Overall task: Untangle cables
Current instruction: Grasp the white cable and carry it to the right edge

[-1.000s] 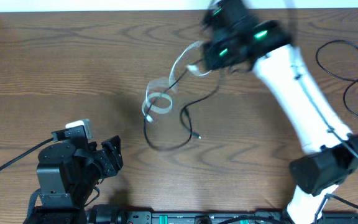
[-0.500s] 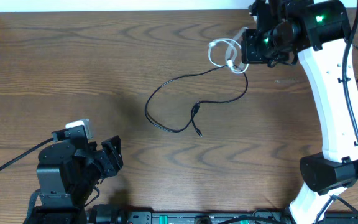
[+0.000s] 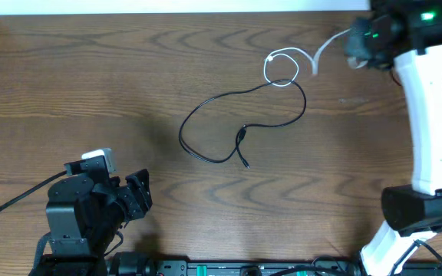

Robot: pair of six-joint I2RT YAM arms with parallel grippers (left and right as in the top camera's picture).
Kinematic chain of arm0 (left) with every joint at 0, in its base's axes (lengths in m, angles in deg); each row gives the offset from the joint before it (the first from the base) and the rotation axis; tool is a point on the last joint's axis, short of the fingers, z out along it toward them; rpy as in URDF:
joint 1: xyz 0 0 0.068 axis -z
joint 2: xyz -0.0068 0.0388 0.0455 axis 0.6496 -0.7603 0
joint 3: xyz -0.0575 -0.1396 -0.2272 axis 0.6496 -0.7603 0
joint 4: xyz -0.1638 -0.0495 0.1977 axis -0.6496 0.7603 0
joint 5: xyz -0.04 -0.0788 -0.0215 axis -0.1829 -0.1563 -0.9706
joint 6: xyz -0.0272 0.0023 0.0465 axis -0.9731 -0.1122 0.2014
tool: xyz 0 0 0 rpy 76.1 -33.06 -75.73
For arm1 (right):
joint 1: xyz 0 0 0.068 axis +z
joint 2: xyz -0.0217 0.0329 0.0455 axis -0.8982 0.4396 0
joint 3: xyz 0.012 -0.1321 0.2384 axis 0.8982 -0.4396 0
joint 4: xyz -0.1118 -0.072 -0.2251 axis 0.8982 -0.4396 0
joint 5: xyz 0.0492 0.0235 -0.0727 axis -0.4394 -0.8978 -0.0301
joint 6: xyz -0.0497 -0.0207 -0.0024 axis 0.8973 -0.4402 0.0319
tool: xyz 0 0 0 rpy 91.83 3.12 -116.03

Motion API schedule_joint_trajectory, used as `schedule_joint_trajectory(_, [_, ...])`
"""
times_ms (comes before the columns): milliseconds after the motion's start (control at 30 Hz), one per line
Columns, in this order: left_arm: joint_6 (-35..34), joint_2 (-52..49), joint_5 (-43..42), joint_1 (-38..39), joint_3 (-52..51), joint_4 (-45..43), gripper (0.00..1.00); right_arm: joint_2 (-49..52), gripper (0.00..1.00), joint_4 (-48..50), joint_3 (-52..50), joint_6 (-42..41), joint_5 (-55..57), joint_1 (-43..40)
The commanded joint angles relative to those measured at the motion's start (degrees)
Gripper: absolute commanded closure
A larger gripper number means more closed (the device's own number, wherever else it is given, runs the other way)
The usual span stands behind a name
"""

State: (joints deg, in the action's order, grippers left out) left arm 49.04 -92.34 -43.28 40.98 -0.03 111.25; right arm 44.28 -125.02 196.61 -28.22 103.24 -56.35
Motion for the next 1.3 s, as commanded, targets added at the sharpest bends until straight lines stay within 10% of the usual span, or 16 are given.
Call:
schedule_joint_trajectory(0, [-0.09, 0.09, 0.72, -0.24, 0.52, 0.17, 0.37, -4.31, 0.99, 3.78, 0.92, -3.58, 14.29, -7.80])
schedule_joint_trajectory(467, [-0.11, 0.09, 0.28, -0.24, 0.52, 0.17, 0.37, -8.59, 0.99, 16.28, 0.90, -5.11, -18.97, -47.93])
schedule_joint_trajectory(1267, [-0.11, 0.09, -0.33, -0.24, 0.52, 0.31, 0.37, 0.17, 0.99, 16.35, 0.85, 4.22, -25.75, -45.07])
